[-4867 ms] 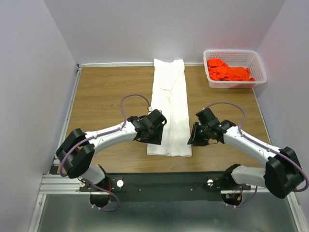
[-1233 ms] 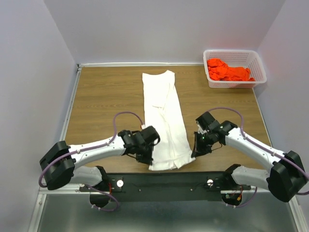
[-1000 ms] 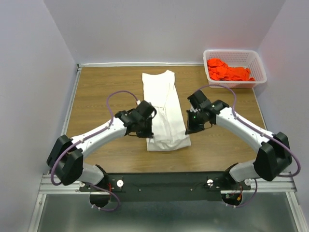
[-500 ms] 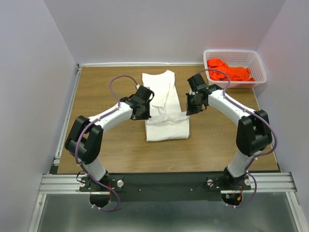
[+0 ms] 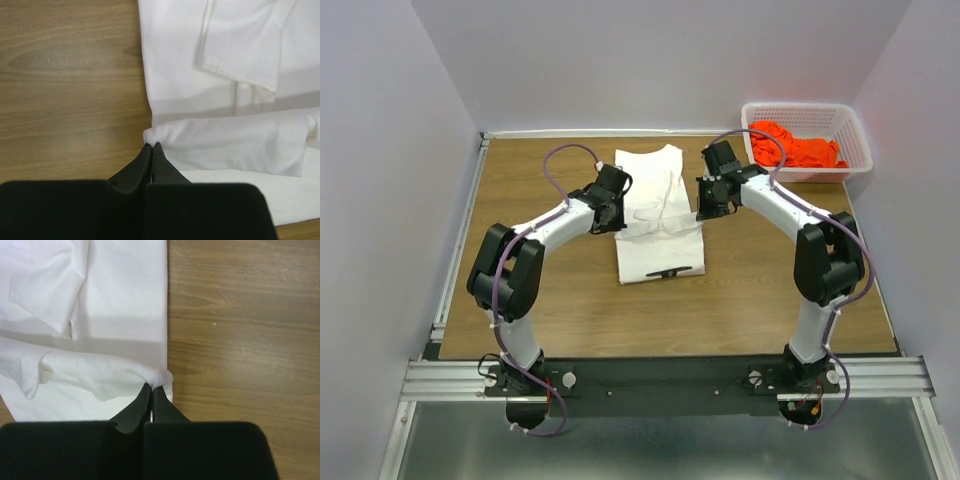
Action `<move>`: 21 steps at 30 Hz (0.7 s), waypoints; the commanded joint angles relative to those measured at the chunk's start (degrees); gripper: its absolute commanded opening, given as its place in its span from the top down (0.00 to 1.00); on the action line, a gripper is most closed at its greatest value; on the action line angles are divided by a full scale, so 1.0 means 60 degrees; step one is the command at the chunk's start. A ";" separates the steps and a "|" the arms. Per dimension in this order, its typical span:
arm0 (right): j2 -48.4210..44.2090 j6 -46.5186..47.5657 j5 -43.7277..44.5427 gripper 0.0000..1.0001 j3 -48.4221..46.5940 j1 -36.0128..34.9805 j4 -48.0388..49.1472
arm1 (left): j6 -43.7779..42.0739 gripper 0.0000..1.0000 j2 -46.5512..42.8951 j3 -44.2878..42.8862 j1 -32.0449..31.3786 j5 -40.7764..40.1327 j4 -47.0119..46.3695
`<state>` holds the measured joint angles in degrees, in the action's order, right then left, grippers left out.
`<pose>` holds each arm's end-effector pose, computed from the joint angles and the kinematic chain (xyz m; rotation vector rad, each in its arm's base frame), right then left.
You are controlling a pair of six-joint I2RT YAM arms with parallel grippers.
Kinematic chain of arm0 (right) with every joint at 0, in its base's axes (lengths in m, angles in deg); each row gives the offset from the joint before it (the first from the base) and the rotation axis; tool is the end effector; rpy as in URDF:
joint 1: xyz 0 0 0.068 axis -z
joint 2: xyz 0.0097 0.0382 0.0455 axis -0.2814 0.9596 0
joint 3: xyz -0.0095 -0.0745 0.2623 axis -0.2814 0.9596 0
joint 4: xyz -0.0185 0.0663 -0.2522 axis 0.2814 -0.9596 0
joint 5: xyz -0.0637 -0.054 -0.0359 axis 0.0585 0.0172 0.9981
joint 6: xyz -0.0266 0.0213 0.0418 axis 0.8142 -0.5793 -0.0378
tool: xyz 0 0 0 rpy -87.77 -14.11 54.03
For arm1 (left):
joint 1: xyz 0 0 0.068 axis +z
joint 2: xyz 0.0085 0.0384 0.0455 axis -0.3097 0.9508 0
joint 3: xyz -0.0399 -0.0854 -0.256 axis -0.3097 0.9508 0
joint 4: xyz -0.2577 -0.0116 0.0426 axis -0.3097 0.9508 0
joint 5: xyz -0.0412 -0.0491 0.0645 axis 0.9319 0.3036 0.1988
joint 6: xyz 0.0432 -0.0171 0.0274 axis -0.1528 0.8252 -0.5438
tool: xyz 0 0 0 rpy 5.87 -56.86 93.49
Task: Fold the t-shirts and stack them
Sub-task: Fold the tshirt
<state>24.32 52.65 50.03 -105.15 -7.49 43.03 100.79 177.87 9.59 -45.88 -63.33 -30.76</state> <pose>0.3701 0.1647 0.2311 -0.0879 2.6435 0.3069 0.3363 -0.1728 0.2073 -0.0593 2.5401 -0.2366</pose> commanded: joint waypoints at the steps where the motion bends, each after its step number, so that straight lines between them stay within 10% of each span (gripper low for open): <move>1: 0.0671 0.0192 0.0180 0.99 -0.0446 0.0134 0.0365 | -0.0354 0.97 0.0607 -0.0419 0.0259 -0.0645 -0.0343; 11: 0.0453 -0.0085 0.0224 0.58 -0.0359 0.0135 0.0409 | -0.0238 0.44 0.0084 -0.0318 0.0259 -0.0850 -0.0548; 21: -0.0940 -0.0744 -0.1501 0.72 0.1090 -0.0173 0.1972 | 0.0641 0.50 -0.2173 0.0911 -0.0925 -0.0793 -0.1013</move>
<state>19.92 50.46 47.95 -102.06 -7.56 48.12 102.08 168.91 11.54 -47.17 -67.33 -33.40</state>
